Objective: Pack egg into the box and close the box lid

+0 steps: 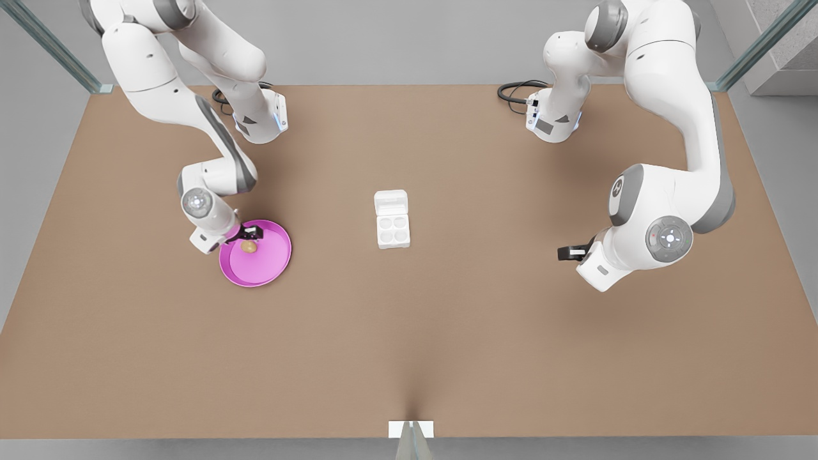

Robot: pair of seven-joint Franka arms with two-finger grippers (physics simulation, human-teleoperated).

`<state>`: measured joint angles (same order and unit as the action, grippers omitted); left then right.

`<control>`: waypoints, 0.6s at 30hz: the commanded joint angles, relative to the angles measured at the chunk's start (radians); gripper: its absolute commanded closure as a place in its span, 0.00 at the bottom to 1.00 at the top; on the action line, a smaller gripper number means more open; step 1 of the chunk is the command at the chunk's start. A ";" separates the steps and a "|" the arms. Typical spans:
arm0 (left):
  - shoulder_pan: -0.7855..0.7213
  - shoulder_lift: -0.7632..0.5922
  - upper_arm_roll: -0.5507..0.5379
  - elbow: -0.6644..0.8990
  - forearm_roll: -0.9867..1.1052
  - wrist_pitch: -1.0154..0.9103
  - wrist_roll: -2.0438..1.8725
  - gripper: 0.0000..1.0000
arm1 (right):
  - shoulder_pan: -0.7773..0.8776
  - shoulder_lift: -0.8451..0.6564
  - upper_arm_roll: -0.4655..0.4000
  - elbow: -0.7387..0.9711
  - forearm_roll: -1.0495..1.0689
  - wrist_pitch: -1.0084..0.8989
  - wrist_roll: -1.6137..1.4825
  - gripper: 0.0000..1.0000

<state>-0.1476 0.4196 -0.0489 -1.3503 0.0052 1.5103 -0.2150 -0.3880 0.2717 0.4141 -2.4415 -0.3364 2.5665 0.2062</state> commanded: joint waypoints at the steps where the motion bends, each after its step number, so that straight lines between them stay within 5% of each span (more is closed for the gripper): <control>1: -0.001 -0.001 0.000 0.000 0.001 0.001 -0.007 0.00 | -0.002 0.003 0.000 0.001 -0.007 0.007 -0.036 0.00; 18: -0.004 0.001 0.000 0.002 0.004 0.008 -0.004 0.00 | 0.006 0.021 0.000 0.004 -0.003 0.001 -0.025 0.00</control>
<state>-0.1513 0.4205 -0.0490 -1.3490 0.0084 1.5157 -0.2185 -0.3814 0.2900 0.4145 -2.4382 -0.3413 2.5663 0.1917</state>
